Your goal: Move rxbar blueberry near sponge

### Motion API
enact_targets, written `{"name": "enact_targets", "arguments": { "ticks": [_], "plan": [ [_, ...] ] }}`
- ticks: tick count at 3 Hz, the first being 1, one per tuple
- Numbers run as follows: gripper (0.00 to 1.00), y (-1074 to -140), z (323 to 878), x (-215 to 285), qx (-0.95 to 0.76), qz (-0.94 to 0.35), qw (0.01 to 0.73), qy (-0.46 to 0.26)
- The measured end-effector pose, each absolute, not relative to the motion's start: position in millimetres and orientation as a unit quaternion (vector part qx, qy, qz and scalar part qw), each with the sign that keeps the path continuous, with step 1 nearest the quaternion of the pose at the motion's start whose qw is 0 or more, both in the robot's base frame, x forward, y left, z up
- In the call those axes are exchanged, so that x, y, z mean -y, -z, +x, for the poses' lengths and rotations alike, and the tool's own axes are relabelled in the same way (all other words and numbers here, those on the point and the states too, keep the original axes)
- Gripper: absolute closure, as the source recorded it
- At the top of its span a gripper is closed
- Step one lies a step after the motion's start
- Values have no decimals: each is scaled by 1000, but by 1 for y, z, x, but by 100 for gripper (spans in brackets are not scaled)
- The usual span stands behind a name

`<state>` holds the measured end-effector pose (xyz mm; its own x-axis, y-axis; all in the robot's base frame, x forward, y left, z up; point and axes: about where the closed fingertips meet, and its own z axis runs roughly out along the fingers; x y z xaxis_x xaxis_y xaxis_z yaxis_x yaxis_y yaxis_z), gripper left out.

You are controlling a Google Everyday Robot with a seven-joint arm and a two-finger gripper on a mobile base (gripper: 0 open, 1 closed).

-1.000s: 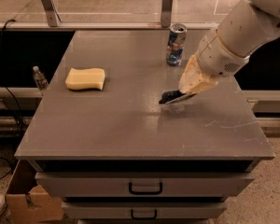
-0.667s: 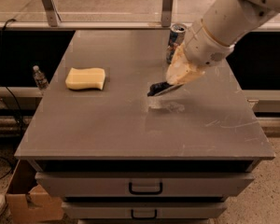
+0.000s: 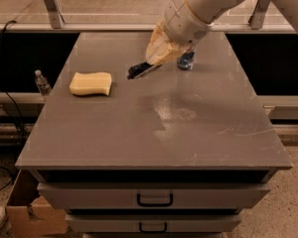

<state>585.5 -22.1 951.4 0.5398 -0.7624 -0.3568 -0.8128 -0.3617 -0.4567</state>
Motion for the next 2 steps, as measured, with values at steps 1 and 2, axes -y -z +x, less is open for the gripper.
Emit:
{"name": "enact_targets", "arguments": {
  "ticks": [1,2],
  "plan": [
    [100,-939,600,-12,-437,-838,315,-83],
    [100,-923,608,-34,-414,-844,319,-123]
  ]
}}
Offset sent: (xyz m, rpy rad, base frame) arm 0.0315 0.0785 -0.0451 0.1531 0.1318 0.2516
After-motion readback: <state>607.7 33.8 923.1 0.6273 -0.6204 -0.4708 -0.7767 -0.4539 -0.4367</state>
